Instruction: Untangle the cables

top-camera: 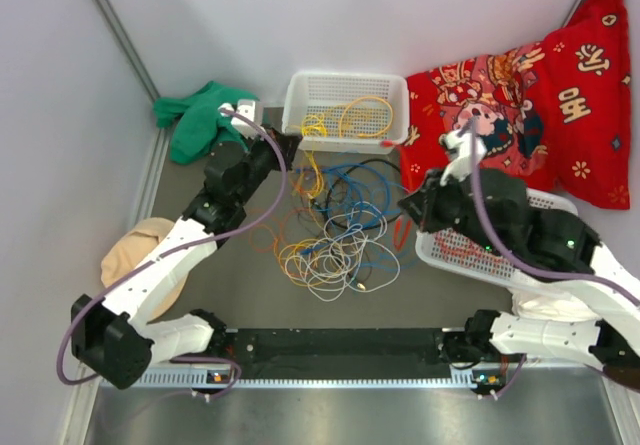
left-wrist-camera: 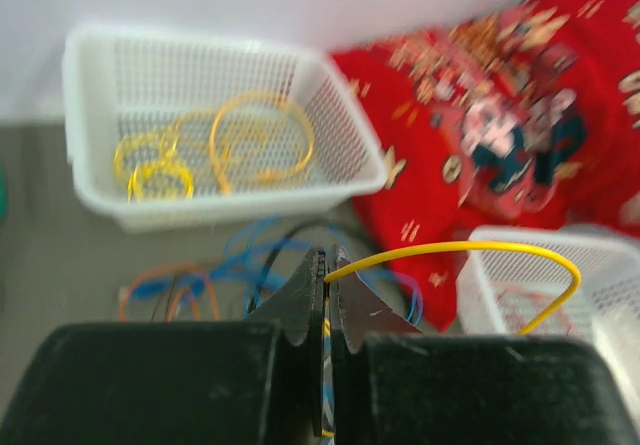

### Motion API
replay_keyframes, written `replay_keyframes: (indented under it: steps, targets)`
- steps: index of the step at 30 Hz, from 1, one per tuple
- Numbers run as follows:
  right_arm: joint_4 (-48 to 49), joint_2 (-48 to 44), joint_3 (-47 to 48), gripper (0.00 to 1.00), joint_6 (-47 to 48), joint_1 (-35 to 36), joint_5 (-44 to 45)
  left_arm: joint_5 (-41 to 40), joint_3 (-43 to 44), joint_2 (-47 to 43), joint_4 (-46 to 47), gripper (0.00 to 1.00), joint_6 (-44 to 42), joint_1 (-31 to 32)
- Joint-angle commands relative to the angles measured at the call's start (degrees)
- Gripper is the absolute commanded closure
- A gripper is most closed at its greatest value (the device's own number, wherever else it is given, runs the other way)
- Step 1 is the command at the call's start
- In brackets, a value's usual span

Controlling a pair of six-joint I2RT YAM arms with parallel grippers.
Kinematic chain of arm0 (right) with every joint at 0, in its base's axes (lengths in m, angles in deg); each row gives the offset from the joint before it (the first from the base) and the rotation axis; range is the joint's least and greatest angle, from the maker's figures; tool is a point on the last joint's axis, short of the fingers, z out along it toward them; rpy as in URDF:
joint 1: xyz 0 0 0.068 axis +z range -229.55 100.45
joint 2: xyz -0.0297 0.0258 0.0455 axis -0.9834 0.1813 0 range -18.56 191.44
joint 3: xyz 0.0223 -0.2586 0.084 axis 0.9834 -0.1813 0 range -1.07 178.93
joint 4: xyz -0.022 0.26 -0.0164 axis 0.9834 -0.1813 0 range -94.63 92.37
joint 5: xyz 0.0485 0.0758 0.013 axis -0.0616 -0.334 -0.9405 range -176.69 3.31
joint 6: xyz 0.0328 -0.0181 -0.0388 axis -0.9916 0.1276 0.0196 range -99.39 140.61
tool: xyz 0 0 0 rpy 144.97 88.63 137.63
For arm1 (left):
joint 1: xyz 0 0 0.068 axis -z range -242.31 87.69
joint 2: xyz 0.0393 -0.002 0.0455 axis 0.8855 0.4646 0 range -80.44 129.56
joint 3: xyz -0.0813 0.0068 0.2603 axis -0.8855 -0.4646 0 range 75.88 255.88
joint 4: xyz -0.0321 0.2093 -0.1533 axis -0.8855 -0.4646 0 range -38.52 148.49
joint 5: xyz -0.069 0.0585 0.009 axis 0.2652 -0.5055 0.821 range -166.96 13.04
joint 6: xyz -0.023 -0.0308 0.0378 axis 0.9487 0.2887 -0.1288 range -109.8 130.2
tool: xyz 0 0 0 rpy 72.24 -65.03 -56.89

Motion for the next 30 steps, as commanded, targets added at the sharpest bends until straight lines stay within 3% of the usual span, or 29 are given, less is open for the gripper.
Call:
replay_keyframes:
  steps: [1,5,10,12,20,25,30]
  targets:
    - [-3.0,0.0,8.2,1.00,6.3,-0.7,21.3,-0.5,-5.2,-2.0,-9.1,1.00,4.1,-0.4]
    - [-3.2,2.0,8.6,1.00,8.6,-8.8,26.9,1.8,-10.1,-6.0,-8.6,1.00,7.1,-0.4]
    - [-1.9,2.7,3.2,1.00,5.6,-26.7,19.1,2.7,-12.7,-10.7,-12.7,1.00,7.8,-0.4]
    - [-3.1,2.9,-0.3,1.00,4.0,-30.5,16.4,2.3,-13.3,-12.1,-13.2,1.00,8.0,-0.4]
    - [-4.8,3.4,-12.6,1.00,-4.4,-37.2,15.2,1.9,-16.0,-15.6,-14.6,1.00,9.2,-0.4]
    - [-4.5,3.5,-16.3,1.00,-7.1,-42.2,14.1,3.4,-16.8,-15.7,-15.0,1.00,10.7,-0.4]
    - [-6.5,3.2,-18.9,1.00,-10.0,-42.8,11.3,3.0,-17.7,-17.0,-14.8,1.00,11.2,-0.4]
